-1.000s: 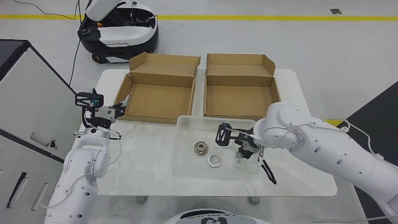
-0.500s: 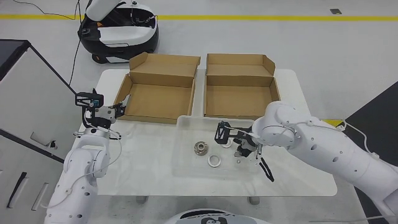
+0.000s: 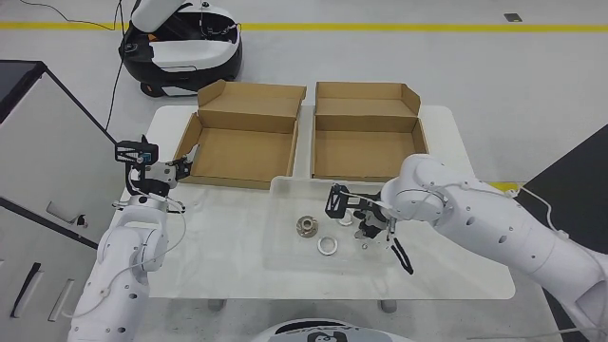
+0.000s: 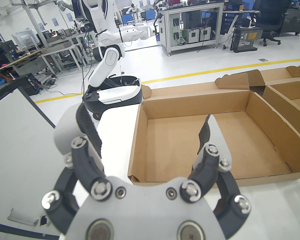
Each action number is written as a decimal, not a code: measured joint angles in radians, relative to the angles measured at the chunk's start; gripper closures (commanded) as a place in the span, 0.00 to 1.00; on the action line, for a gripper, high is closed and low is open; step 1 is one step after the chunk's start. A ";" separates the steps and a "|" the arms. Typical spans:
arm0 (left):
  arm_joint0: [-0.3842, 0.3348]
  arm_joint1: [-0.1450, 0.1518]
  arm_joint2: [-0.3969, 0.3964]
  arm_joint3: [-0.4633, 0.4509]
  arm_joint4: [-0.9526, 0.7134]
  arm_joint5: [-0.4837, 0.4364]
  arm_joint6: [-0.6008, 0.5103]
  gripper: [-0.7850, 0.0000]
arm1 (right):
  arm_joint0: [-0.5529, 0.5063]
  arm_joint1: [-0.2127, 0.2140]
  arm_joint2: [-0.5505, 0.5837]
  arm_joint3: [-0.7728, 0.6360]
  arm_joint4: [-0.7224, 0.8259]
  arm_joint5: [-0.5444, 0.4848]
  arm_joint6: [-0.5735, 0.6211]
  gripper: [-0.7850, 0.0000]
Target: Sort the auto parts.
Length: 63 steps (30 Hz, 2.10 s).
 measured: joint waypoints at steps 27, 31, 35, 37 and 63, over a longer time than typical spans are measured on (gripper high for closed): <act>0.000 0.000 0.000 0.000 0.000 0.000 0.000 0.00 | -0.027 -0.018 0.015 0.021 -0.027 0.000 0.018 0.58; 0.000 0.000 0.000 0.000 0.000 0.000 0.000 0.00 | -0.032 -0.020 0.019 0.019 -0.028 -0.001 0.021 0.63; 0.000 0.000 0.000 0.000 0.000 0.000 0.000 0.00 | -0.036 -0.021 0.022 0.016 -0.032 -0.003 0.025 0.78; 0.000 0.000 0.000 0.000 0.000 0.000 0.000 0.00 | -0.038 -0.022 0.023 0.015 -0.032 -0.003 0.029 0.86; 0.000 0.000 0.000 0.000 0.000 0.000 0.000 0.00 | -0.072 0.010 0.138 -0.131 0.034 -0.002 0.084 1.00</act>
